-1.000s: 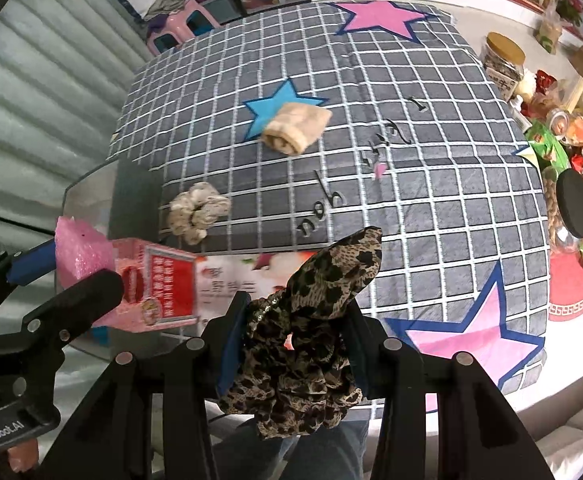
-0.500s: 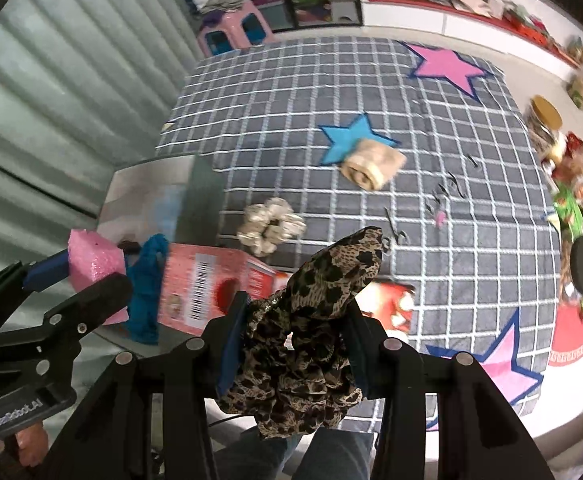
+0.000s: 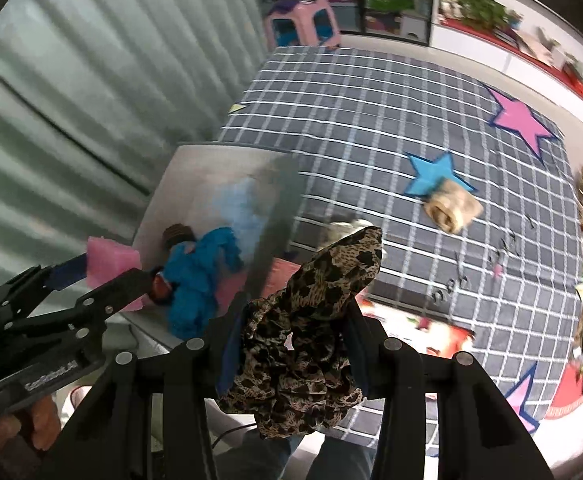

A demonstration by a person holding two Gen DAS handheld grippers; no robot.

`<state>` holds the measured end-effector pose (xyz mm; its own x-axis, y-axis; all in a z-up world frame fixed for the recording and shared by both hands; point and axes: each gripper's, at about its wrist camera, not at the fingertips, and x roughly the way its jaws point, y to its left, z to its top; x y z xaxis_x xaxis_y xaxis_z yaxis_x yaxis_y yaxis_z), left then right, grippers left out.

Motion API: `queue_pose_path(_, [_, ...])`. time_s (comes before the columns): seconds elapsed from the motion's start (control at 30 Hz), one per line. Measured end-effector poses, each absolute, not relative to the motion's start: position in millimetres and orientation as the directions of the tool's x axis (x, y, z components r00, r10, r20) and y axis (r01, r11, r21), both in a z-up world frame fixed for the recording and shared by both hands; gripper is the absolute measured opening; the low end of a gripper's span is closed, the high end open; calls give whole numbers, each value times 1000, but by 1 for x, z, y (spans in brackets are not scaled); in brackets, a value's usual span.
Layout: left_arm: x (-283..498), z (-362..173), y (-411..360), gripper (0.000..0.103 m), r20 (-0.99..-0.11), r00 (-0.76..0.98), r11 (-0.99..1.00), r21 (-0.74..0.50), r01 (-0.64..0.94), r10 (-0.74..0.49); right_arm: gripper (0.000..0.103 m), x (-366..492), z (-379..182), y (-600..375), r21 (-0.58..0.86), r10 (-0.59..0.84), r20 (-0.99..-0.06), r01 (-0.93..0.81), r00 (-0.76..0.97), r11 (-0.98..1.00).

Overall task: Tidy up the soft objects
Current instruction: 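Carry the pink sponge and leopard plush over the white box with both tools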

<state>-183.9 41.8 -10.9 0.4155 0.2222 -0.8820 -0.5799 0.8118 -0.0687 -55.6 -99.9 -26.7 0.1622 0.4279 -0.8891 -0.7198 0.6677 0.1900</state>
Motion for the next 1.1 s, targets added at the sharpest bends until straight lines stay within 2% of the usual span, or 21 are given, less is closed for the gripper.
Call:
queue_pose_path(0.4, [-194, -28, 82, 72, -891, 366, 755, -40, -655, 270, 46, -61, -24, -33, 205, 449, -887, -777, 109, 595])
queue_pose_path(1.1, [-151, -68, 123, 73, -911, 284, 730, 27, -683, 299, 47, -14, -52, 36, 263, 428, -902, -706, 63, 658])
